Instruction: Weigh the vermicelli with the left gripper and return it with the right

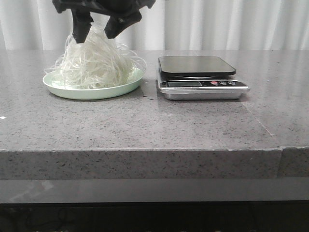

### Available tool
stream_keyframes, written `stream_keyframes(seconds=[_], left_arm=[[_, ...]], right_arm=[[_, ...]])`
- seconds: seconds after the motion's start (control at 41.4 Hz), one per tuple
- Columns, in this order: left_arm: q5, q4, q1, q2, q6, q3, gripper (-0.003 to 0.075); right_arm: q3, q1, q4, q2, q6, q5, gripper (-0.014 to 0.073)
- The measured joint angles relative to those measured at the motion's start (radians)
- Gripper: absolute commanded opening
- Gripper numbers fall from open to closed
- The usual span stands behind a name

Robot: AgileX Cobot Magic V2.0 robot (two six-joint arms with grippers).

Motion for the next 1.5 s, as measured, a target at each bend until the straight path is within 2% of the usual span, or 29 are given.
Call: stream_keyframes(seconds=[0.169,0.314,0.918,1.232,1.498], left_arm=[[0.0,0.0,0.0,0.0,0.0,0.0,0.0438],[0.0,0.0,0.0,0.0,0.0,0.0,0.0438],[0.0,0.0,0.0,0.0,0.0,0.0,0.0438],[0.0,0.0,0.0,0.0,0.0,0.0,0.0438],[0.0,0.0,0.0,0.0,0.0,0.0,0.0435]], right_arm=[[0.0,-0.026,0.001,-0.114,0.002,0.093,0.0513],[0.054,-0.061,0.001,-0.246,0.004,0.115,0.0513],[0.78,-0.284,-0.006,-1.016,0.006,0.08,0.0513],[0.988,-0.286,-0.013,-1.396,0.006,0.234,0.0513],[1.042,-0.286,-0.013,-1.547,0.006,0.312,0.051]])
